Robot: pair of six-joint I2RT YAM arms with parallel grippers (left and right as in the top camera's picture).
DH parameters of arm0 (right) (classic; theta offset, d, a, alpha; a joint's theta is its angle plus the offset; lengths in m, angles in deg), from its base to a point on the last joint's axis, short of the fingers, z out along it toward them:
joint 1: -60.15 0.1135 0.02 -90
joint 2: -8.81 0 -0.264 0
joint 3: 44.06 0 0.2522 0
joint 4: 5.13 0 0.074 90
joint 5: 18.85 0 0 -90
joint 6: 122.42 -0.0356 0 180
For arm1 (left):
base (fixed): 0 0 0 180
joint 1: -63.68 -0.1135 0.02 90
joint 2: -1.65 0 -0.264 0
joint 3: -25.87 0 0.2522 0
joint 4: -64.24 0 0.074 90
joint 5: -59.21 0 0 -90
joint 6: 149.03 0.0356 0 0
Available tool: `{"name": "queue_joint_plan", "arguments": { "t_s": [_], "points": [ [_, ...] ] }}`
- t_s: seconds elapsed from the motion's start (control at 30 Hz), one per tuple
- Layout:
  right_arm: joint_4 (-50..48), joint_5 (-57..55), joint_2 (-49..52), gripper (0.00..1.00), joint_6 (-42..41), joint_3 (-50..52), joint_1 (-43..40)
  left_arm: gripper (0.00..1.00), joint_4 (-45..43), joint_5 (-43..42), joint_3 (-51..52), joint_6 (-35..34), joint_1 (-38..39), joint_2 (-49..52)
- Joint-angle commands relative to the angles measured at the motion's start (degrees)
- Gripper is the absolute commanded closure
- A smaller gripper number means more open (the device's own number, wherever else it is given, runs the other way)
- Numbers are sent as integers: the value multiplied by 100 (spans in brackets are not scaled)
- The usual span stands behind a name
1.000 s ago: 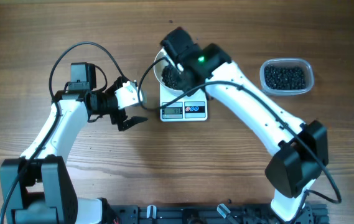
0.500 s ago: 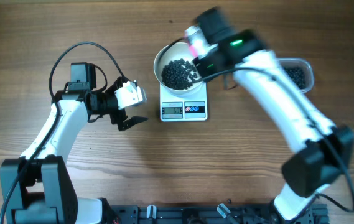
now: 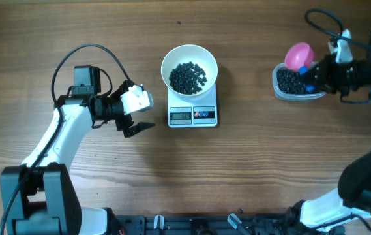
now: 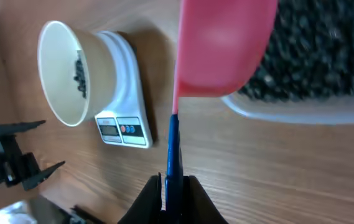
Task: Scoop item into bowl and weigh 150g on scale
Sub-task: 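Return the scoop to the bean tub with the right gripper, then scoop more black beans from the tub with the right gripper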
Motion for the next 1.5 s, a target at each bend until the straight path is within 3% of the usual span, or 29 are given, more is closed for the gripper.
{"name": "queue_joint_plan", "arguments": {
  "t_s": [0.0, 0.07, 0.3, 0.5, 1.0, 1.27, 1.47],
  "points": [
    [-11, 229, 247, 96, 48, 256, -308, 0, -2, -131, 20, 107, -31, -116],
    [-111, 221, 442, 96, -37, 262, -516, 0, -4, -131, 20, 109, -31, -116],
    [-492, -127, 1132, 96, -1513, 262, -769, 0, -4, -133, 20, 109, -31, -116],
    [-601, -407, 1180, 96, -2422, 262, -1134, 0, -2, -133, 20, 109, -31, -116],
    [-1156, -682, 1174, 93, -2413, 92, -1414, 0, -4, -133, 20, 109, -31, -116],
    [-1318, -723, 1154, 92, -2844, -15, -1414, 0, -4, -131, 20, 109, -31, -116],
    [-1040, -505, 778, 96, -2356, -343, -1329, 0, -2, -131, 20, 109, -31, -116]
  ]
}}
